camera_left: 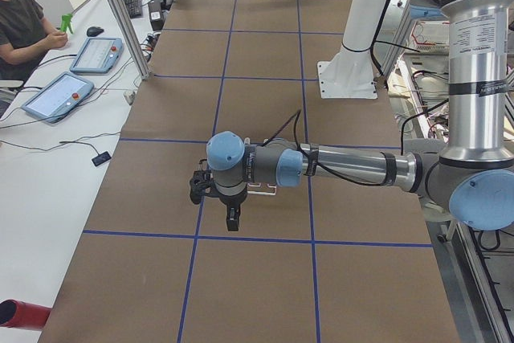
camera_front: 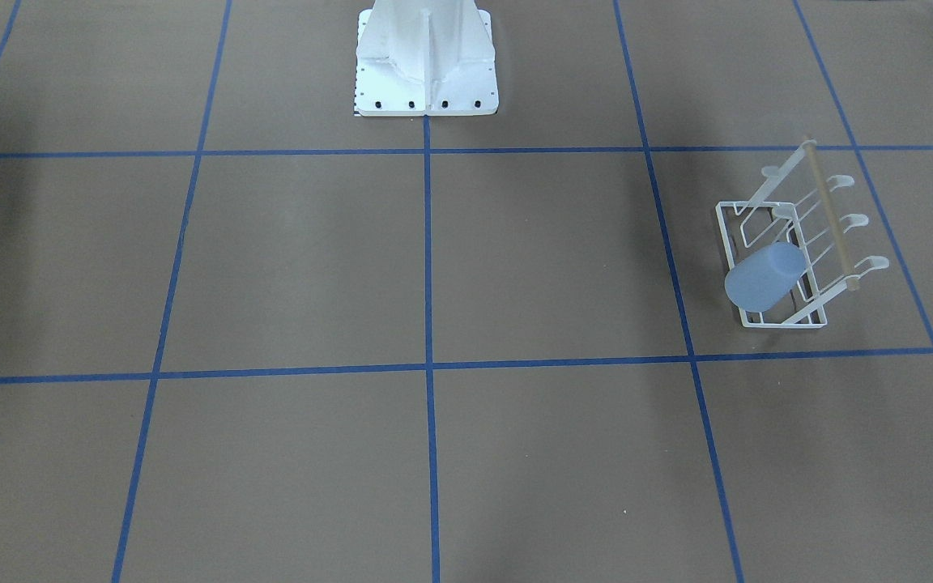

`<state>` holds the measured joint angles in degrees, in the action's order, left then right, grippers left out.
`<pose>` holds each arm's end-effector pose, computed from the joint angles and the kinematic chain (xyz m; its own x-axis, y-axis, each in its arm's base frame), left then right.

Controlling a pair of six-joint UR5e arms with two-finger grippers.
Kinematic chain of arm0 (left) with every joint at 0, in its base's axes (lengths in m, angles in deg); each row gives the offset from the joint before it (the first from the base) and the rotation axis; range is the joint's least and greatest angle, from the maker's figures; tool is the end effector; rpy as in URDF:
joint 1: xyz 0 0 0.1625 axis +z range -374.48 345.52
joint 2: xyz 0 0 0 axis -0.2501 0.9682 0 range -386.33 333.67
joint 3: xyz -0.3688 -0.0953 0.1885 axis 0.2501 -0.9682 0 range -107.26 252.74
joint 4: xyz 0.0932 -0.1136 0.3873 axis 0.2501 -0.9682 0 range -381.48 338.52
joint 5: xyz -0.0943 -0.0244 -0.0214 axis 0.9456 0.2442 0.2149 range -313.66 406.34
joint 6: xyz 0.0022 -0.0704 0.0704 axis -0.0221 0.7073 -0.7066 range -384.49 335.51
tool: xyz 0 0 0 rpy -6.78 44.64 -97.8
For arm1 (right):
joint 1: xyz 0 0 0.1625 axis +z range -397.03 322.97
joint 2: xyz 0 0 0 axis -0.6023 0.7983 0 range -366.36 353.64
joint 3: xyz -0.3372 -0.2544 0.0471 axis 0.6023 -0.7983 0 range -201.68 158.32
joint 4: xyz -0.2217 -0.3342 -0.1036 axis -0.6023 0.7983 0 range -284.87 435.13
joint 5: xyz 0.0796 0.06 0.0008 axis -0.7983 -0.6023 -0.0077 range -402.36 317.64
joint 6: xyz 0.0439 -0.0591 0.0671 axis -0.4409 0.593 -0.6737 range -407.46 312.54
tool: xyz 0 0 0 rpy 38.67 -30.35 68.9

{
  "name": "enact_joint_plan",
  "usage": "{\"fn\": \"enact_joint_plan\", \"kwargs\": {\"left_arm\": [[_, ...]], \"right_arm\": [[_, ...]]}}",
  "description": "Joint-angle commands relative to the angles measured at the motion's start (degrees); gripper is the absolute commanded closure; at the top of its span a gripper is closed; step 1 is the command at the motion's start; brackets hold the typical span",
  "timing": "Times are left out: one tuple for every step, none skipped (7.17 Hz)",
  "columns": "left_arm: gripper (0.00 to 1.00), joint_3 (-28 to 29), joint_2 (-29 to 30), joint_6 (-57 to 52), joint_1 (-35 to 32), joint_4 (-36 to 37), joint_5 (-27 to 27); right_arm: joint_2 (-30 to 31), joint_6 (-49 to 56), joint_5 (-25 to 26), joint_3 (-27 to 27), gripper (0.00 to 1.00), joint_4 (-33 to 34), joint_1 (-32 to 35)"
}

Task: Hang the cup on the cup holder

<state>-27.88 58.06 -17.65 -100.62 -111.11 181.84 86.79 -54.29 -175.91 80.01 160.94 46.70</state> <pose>-0.0316 -0.4573 0.6127 0.6985 -0.0143 -0.7154 0.0159 0.9999 -0.0044 0.0121 -0.4818 0.5771 0.7115 -0.1129 0.6935 0.0220 0.9901 0.1387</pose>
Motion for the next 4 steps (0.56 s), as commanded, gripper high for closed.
{"fn": "enact_joint_plan", "kwargs": {"left_arm": [[0.02, 0.1, 0.3, -0.1, 0.0, 0.0, -0.3], [0.02, 0.6, 1.1, 0.0, 0.1, 0.1, -0.4], [0.02, 0.6, 1.2, 0.1, 0.0, 0.1, -0.3], [0.02, 0.8, 1.4, -0.1, 0.1, -0.1, -0.3]], "right_arm": [[1.3, 0.1, 0.1, -0.4, 0.0, 0.1, -0.1], [1.8, 0.1, 0.8, -1.1, 0.0, 0.1, -0.2], [2.2, 0.3, 1.4, -1.2, 0.0, 0.1, 0.4], [2.6, 0.9, 2.5, -1.3, 0.0, 0.2, 0.1]]}}
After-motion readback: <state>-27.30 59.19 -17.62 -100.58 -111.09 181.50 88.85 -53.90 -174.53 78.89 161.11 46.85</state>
